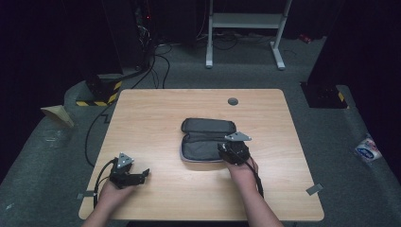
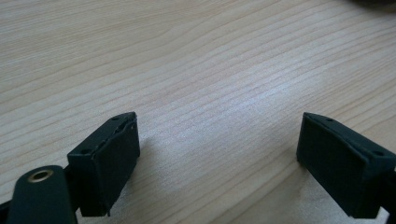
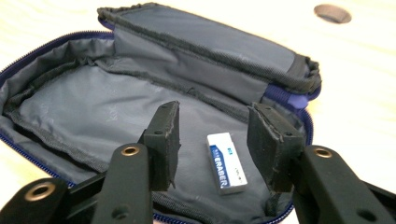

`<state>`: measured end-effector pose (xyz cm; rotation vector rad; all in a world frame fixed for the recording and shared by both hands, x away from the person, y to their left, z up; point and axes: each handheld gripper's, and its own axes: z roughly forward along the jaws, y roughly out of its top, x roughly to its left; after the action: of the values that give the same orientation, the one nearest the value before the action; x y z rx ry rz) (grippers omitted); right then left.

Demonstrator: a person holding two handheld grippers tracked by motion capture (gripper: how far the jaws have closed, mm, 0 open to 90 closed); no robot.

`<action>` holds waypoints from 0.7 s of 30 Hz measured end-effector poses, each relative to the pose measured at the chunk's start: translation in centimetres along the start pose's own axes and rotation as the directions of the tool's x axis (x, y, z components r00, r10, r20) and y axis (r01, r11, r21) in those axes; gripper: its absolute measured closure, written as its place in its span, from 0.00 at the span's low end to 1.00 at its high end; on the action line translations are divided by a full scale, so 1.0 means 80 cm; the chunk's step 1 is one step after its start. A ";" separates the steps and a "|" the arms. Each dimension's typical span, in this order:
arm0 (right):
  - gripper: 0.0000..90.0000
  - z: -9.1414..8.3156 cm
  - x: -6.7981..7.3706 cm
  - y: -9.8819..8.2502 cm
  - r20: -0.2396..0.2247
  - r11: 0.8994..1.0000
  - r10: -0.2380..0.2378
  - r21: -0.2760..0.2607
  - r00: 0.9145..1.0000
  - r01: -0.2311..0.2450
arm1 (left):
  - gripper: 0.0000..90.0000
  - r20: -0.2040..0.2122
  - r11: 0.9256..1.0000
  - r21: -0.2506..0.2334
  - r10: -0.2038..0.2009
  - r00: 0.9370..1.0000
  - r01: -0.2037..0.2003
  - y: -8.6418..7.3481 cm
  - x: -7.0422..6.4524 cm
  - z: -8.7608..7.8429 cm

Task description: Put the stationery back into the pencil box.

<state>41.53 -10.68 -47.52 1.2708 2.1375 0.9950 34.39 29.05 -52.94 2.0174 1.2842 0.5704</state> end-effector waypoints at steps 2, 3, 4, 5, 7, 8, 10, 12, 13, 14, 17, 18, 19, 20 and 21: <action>0.58 -0.001 0.000 0.001 -0.005 1.000 0.000 -0.014 1.000 0.000 | 0.15 0.001 1.000 -0.001 -0.002 1.000 0.002 0.000 0.000 0.000; 0.57 -0.002 -0.001 0.002 -0.008 1.000 -0.003 -0.018 1.000 0.003 | 0.15 0.001 1.000 0.001 -0.001 1.000 0.001 0.000 0.000 0.000; 0.56 -0.002 -0.001 0.002 -0.012 1.000 -0.004 -0.022 1.000 0.003 | 0.15 0.001 1.000 -0.001 -0.002 1.000 0.002 0.000 0.000 0.000; 0.54 -0.003 -0.001 0.002 -0.014 1.000 0.001 -0.025 1.000 -0.001 | 0.15 0.001 1.000 -0.003 -0.004 1.000 0.004 0.000 -0.001 0.000; 0.51 -0.005 -0.001 0.003 -0.023 1.000 0.002 -0.030 1.000 -0.003 | 0.16 0.000 1.000 -0.003 -0.005 1.000 0.005 0.000 -0.001 0.000; 0.49 -0.006 -0.001 0.004 -0.024 0.999 0.006 -0.037 1.000 -0.007 | 0.16 0.001 1.000 -0.002 -0.004 1.000 0.004 0.000 -0.001 0.000; 0.45 -0.008 -0.002 0.004 -0.037 0.999 0.010 -0.051 0.999 -0.011 | 0.16 0.001 1.000 -0.002 -0.005 1.000 0.005 -0.001 -0.001 -0.001; 0.42 -0.008 -0.001 0.004 -0.047 0.998 0.009 -0.064 0.999 -0.012 | 0.16 0.001 1.000 -0.002 -0.004 1.000 0.004 -0.001 -0.001 -0.001; 0.42 -0.009 -0.001 0.004 -0.053 0.998 0.008 -0.068 0.999 -0.012 | 0.16 0.002 1.000 -0.002 -0.004 1.000 0.004 0.000 -0.001 0.000; 0.41 -0.009 -0.001 0.004 -0.054 0.998 0.004 -0.070 0.999 -0.008 | 0.16 0.002 1.000 -0.002 -0.004 1.000 0.004 0.000 -0.001 0.000; 0.38 -0.012 -0.001 0.005 -0.061 0.997 0.013 -0.081 0.998 -0.018 | 0.16 0.001 1.000 -0.002 -0.006 1.000 0.006 -0.001 -0.001 -0.001; 0.37 -0.013 -0.001 0.005 -0.062 0.996 0.013 -0.086 0.998 -0.018 | 0.16 0.001 1.000 -0.002 -0.006 1.000 0.006 -0.001 -0.001 -0.001; 0.36 -0.014 -0.001 0.005 -0.063 0.996 0.011 -0.091 0.998 -0.017 | 0.16 0.001 1.000 -0.002 -0.006 1.000 0.006 -0.001 -0.001 -0.001; 0.35 -0.015 0.000 0.005 -0.063 0.995 0.009 -0.094 0.998 -0.015 | 0.16 0.001 1.000 -0.002 -0.006 1.000 0.006 -0.001 -0.001 -0.001; 0.34 -0.016 0.000 0.005 -0.066 0.995 0.009 -0.094 0.998 -0.015 | 0.16 0.001 1.000 -0.002 -0.006 1.000 0.006 -0.001 -0.001 -0.001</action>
<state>40.91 -11.02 -46.39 1.2230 2.1065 1.1441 34.29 28.98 -52.95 2.0112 1.2878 0.5676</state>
